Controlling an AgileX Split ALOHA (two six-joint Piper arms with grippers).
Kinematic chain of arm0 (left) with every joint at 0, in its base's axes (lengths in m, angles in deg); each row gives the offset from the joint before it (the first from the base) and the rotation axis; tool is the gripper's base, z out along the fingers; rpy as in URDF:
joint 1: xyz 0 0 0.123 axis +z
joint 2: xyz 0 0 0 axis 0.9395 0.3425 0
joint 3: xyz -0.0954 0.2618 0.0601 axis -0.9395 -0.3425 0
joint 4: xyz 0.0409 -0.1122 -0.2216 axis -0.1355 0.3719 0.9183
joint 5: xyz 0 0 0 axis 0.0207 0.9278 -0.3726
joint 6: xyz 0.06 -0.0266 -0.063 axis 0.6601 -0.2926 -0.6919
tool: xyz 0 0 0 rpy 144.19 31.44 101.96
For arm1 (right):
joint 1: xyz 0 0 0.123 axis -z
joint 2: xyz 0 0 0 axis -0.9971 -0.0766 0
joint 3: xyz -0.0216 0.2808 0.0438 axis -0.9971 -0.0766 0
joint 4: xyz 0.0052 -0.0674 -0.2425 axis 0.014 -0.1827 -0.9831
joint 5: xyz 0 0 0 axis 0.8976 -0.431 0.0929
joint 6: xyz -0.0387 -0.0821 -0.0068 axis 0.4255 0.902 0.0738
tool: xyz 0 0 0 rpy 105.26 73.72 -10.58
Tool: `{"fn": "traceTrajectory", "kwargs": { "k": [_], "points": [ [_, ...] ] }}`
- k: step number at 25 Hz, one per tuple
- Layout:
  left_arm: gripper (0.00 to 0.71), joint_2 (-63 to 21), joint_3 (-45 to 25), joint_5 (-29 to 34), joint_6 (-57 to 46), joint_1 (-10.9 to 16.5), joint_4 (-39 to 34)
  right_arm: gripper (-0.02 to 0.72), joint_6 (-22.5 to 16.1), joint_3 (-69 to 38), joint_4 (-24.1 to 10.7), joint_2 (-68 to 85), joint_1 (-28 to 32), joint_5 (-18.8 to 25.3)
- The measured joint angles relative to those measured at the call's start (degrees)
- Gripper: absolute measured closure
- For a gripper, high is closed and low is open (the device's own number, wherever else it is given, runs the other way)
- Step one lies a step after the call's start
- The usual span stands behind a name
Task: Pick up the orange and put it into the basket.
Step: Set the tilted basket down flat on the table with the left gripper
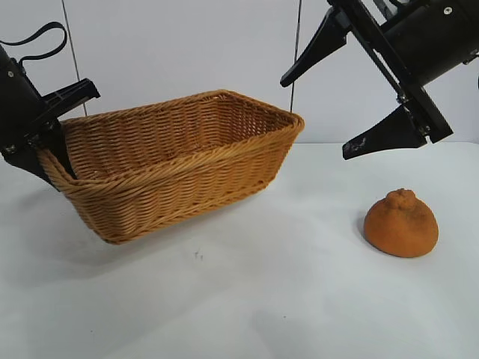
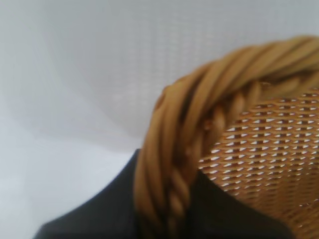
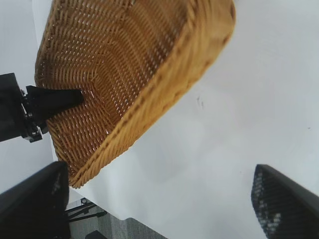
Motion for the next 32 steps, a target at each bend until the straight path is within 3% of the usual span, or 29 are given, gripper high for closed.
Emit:
{"fn": "traceTrajectory", "kwargs": {
  "k": [7,10,25,32],
  "points": [
    [0.616,6.67,11.89,10.75,18.13,0.0,1.1,0.02,0.0,0.0,0.0,0.0,0.0,0.05],
    [0.616,8.77,14.24,12.58,22.97,0.0,2.38,0.02,0.0,0.0,0.0,0.0,0.0,0.05],
    [0.616,17.5,14.65,8.97,28.55,0.0,5.83,0.02,0.0,0.0,0.0,0.0,0.0,0.1],
    [0.602,17.65,14.65,7.33,29.2,0.0,5.89,0.02,0.0,0.0,0.0,0.0,0.0,0.15]
  ]
}}
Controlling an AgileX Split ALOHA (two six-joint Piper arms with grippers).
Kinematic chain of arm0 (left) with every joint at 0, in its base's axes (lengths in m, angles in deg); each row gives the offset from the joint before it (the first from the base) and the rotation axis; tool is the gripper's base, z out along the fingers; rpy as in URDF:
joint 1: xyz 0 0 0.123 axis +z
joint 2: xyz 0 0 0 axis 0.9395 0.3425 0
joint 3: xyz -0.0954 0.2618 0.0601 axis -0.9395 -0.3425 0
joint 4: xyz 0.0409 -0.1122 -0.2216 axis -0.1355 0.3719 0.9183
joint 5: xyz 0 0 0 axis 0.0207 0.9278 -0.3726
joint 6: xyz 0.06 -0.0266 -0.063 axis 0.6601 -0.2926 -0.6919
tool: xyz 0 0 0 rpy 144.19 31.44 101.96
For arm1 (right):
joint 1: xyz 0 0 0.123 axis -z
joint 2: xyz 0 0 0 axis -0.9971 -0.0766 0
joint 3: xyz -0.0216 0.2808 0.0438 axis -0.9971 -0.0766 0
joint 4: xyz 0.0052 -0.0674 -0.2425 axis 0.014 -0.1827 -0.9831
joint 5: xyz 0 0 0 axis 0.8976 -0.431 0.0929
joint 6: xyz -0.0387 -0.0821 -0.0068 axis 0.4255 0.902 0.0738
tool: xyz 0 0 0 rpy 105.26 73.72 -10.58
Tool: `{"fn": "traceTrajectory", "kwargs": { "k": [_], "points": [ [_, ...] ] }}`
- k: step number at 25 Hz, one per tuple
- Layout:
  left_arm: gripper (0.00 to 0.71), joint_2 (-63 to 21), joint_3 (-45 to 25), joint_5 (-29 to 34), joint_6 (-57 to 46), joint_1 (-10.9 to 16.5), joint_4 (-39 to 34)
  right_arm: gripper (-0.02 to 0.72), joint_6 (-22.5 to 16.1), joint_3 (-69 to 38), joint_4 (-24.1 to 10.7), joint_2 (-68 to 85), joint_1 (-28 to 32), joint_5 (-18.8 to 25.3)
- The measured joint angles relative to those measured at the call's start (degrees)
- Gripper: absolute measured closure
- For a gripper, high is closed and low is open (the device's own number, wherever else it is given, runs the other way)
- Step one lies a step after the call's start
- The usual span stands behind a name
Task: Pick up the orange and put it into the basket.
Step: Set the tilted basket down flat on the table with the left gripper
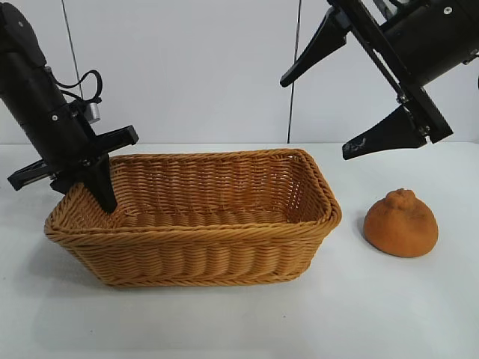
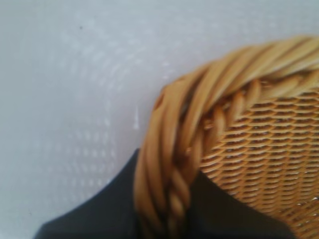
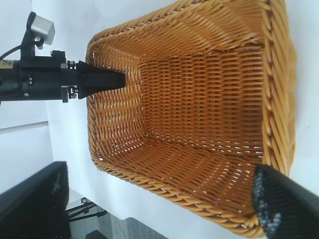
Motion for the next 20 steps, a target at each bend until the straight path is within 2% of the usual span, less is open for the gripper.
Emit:
{"fn": "traceTrajectory", "kwargs": {
  "k": [2,6,8,10,12,20],
  "points": [
    [0.525,0.0,0.0,0.01,0.0,0.0,0.46,0.02,0.0,0.0,0.0,0.0,0.0,0.0],
    [0.216,0.0,0.0,1.94,0.12,0.0,0.96,0.02,-0.27,0.0,0.0,0.0,0.0,0.0],
    [0.121,0.0,0.0,3.1,0.12,0.0,0.96,0.02,-0.27,0.0,0.0,0.0,0.0,0.0],
    [0.079,-0.41,0.0,4.52,0.16,0.0,0.86,0.02,-0.39,0.0,0.0,0.0,0.0,0.0],
    [0.065,-1.72,0.0,4.72,0.16,0.0,0.37,0.02,-0.39,0.0,0.0,0.0,0.0,0.0],
    [0.055,-12.52,0.27,6.54,0.16,0.0,-6.27,0.02,-0.39,0.0,0.0,0.0,0.0,0.0]
  ]
}}
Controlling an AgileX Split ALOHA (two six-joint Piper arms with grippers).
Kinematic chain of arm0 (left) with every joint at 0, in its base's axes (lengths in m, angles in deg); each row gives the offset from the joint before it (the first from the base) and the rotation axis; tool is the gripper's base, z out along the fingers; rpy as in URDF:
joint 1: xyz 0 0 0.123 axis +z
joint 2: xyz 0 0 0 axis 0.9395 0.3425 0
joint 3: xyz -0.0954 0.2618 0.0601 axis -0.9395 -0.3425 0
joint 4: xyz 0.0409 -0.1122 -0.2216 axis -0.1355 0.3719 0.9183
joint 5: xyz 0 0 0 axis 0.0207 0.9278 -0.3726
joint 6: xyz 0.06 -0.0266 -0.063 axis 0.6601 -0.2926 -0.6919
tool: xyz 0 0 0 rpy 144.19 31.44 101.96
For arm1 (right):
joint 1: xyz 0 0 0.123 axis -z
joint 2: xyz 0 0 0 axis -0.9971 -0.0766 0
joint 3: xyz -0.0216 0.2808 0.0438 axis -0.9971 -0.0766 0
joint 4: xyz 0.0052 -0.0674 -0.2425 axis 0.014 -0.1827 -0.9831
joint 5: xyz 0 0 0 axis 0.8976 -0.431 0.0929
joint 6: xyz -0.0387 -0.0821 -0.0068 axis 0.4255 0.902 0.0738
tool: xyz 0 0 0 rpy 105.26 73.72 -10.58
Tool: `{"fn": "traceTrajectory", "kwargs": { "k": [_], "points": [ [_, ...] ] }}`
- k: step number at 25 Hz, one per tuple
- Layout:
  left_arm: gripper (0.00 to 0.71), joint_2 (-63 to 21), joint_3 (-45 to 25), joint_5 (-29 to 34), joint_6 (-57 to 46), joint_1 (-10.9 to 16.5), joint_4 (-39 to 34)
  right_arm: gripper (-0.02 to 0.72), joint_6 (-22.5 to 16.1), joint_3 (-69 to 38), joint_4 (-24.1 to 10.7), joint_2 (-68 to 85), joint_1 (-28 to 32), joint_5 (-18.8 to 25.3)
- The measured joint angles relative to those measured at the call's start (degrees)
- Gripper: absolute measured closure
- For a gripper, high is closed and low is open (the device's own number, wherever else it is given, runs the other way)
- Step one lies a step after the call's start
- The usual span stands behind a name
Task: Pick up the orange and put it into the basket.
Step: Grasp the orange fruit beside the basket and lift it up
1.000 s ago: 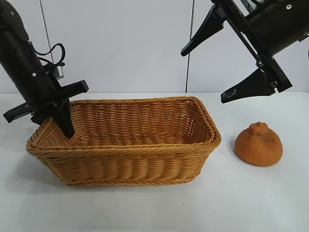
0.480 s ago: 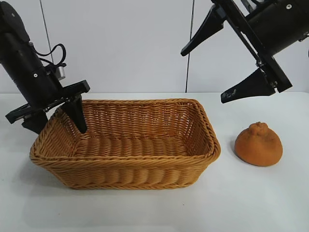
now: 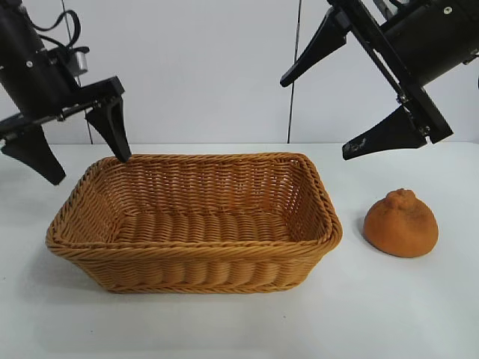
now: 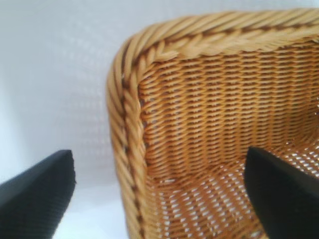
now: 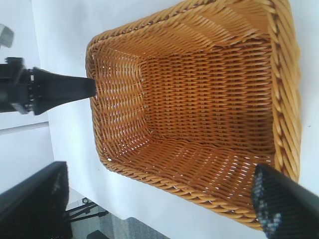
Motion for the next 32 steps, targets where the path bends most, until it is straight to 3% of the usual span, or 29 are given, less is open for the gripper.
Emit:
{"fn": "traceTrajectory", "kwargs": {
  "k": [9,18,22,32],
  "points": [
    [0.055,-5.57,0.06,4.67,-3.04,2.57,-17.34,0.02,0.0,0.0,-0.04,0.0,0.0,0.04],
    [0.055,-9.88,-2.15,7.88,-3.29,2.7,-18.65,0.02,0.0,0.0,-0.67,0.0,0.0,0.04],
    [0.055,-17.1,-8.15,7.88,-3.37,2.7,-18.65,0.02,0.0,0.0,-0.89,0.0,0.0,0.04],
    [0.055,-45.5,-32.07,8.06,-3.43,2.7,-18.65,0.02,0.0,0.0,-1.01,0.0,0.0,0.04]
  ]
}}
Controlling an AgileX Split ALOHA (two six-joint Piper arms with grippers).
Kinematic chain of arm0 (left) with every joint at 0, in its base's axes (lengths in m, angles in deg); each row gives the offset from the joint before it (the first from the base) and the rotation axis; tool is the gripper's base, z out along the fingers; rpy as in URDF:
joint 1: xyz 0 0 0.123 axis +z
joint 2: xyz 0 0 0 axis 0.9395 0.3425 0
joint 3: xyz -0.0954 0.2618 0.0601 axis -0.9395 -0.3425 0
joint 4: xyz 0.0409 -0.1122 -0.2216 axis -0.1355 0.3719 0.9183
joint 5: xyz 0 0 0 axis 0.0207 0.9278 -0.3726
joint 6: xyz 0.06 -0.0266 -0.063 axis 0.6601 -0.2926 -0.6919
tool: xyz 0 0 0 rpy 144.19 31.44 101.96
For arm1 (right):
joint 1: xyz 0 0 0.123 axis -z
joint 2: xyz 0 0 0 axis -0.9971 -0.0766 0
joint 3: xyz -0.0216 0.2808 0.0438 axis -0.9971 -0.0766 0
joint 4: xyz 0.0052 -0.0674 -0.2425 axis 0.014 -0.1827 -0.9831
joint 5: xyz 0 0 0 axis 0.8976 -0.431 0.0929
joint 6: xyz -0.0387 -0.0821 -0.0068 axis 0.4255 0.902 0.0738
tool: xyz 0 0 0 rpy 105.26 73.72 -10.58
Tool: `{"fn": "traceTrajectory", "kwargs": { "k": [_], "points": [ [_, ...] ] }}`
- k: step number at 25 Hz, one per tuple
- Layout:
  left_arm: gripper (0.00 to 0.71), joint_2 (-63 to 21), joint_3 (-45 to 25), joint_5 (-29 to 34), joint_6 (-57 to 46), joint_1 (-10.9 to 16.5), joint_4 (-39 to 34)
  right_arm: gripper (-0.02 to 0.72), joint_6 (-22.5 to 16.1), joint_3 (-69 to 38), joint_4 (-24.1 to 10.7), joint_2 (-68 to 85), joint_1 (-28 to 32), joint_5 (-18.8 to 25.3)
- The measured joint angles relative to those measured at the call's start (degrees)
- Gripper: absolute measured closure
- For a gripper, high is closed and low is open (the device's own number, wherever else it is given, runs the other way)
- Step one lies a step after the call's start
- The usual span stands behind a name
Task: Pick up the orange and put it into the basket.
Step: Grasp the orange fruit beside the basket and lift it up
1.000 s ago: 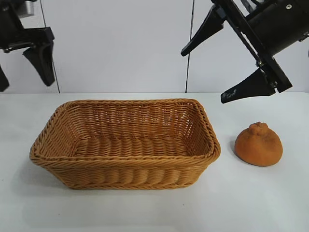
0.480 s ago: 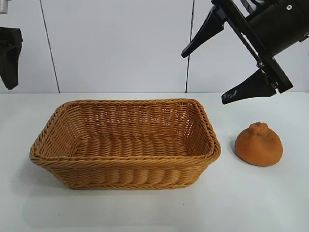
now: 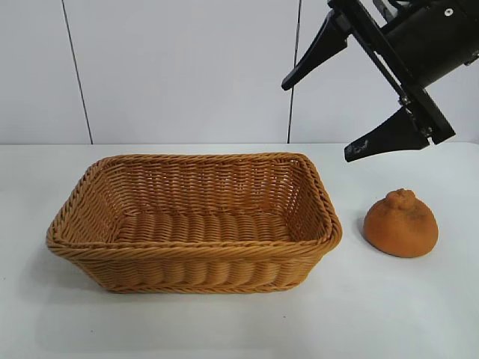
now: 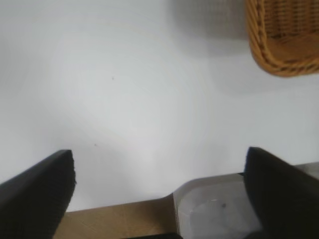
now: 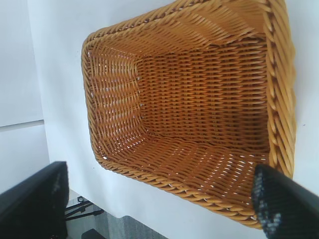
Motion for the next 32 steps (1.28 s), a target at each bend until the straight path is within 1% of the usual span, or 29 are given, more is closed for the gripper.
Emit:
{"fn": "traceTrajectory", "kwargs": {
  "k": [5,9,14,21,25,27,29,31,32],
  "points": [
    [0.057,-13.79,-11.24,-0.97,-0.21,0.0,0.0,0.02,0.0,0.0,-0.05,0.0,0.0,0.0],
    [0.059,-25.24,-19.81,-6.07,-2.25,0.0,0.0,0.02,0.0,0.0,-0.05,0.0,0.0,0.03],
    [0.059,-38.5,-27.01,-8.35,-2.25,0.0,0.0,0.02,0.0,0.0,-0.05,0.0,0.0,0.03],
    [0.059,-51.15,-28.0,-8.47,-2.25,0.0,0.0,0.02,0.0,0.37,-0.11,0.0,0.0,0.03],
    [0.059,-57.54,-28.0,-8.47,-2.25,0.0,0.0,0.02,0.0,3.28,-1.0,0.0,0.0,0.3],
    [0.059,-60.97,-28.0,-8.47,-2.25,0.0,0.0,0.02,0.0,5.58,-1.87,0.0,0.0,0.51],
    [0.059,-64.89,-28.07,-8.47,-2.25,0.0,0.05,0.02,-0.86,7.81,-4.45,0.0,0.0,0.71],
    [0.059,-67.93,-28.07,-8.47,-2.25,0.0,0.05,0.02,-3.28,10.29,-9.09,0.0,0.0,1.68],
    [0.059,-68.67,-28.12,-8.47,-2.25,0.0,0.05,0.02,-5.0,11.35,-12.36,0.0,0.0,2.27]
  ]
}}
